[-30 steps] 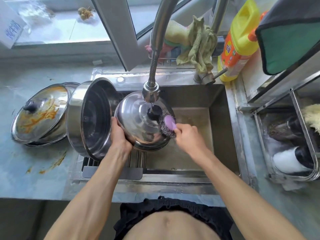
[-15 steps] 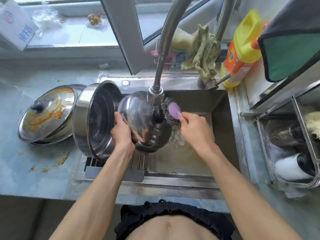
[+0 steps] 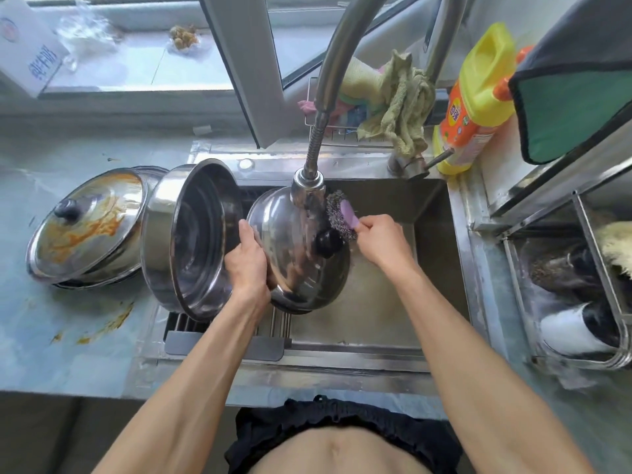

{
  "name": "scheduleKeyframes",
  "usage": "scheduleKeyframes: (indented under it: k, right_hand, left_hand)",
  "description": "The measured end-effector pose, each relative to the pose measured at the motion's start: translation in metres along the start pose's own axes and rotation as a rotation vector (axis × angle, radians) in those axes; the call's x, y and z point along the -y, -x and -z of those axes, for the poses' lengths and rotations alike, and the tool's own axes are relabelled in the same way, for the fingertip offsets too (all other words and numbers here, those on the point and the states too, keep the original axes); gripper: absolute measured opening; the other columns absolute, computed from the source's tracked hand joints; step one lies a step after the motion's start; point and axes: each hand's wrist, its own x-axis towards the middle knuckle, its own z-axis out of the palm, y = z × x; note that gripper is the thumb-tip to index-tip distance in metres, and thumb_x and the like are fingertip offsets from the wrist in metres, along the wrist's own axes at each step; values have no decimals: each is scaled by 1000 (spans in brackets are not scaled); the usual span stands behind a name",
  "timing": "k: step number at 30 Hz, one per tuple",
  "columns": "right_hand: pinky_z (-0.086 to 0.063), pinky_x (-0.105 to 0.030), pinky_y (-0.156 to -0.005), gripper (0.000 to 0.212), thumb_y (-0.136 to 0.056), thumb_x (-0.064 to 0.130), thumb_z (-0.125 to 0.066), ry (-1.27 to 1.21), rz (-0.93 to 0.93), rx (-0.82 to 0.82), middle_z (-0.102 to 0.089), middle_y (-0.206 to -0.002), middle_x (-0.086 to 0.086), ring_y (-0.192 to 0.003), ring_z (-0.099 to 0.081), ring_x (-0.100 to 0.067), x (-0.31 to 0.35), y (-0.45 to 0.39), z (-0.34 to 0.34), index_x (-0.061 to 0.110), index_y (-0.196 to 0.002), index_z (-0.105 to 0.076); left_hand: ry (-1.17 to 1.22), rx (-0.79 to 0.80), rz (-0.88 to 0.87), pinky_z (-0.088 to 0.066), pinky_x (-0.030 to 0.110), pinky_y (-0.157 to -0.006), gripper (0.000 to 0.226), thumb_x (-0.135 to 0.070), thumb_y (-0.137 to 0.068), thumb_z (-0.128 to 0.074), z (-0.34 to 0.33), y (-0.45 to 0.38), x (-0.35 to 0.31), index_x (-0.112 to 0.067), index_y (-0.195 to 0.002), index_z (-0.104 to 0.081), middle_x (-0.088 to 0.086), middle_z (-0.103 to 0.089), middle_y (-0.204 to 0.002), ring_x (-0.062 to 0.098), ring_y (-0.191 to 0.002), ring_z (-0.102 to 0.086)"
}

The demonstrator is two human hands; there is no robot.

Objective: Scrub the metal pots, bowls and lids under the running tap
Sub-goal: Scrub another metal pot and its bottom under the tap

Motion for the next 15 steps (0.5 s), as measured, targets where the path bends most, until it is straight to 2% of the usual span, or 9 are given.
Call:
scheduleKeyframes:
  k: [4, 8, 12, 15]
  right_hand:
    - [-50, -39, -67, 30, -96, 48, -47, 21, 80, -21, -62, -69, -2, -74, -60, -34, -1, 17, 7, 33, -74, -61]
    - [-43, -38, -68, 20, -98, 39, -46, 193, 164, -41, -69, -93, -10, -90, -62, -39, -4, 42, 0, 29, -98, -64]
    - [-41, -39, -72, 24, -100, 36, -45, 257, 139, -60, -69, -105, -14, -99, -62, -41, -4, 37, 12, 29, -109, -66]
    - [-46, -41, -75, 27, -101, 34, -42, 361, 329, -11, -68, -105, -16, -100, -63, -42, 19, 46, 8, 29, -116, -65]
  left_hand:
    - [65, 20, 60, -63, 46, -83, 47, -57, -100, -54, 1, -2, 3, -13, -98, -71, 9, -78, -95, 24, -85, -77]
    - [79, 28, 83, -64, 42, -79, 51, -59, -99, -54, -4, -5, 3, -11, -106, -72, 6, -78, -91, 22, -80, -77]
    - [19, 38, 116, -64, 46, -79, 48, -61, -97, -55, 2, -5, 6, -16, -97, -69, 7, -77, -95, 27, -84, -77]
    - [-16, 75, 121, -63, 53, -82, 51, -62, -93, -58, -1, -5, 3, -12, -91, -70, 8, -76, -88, 30, -83, -76]
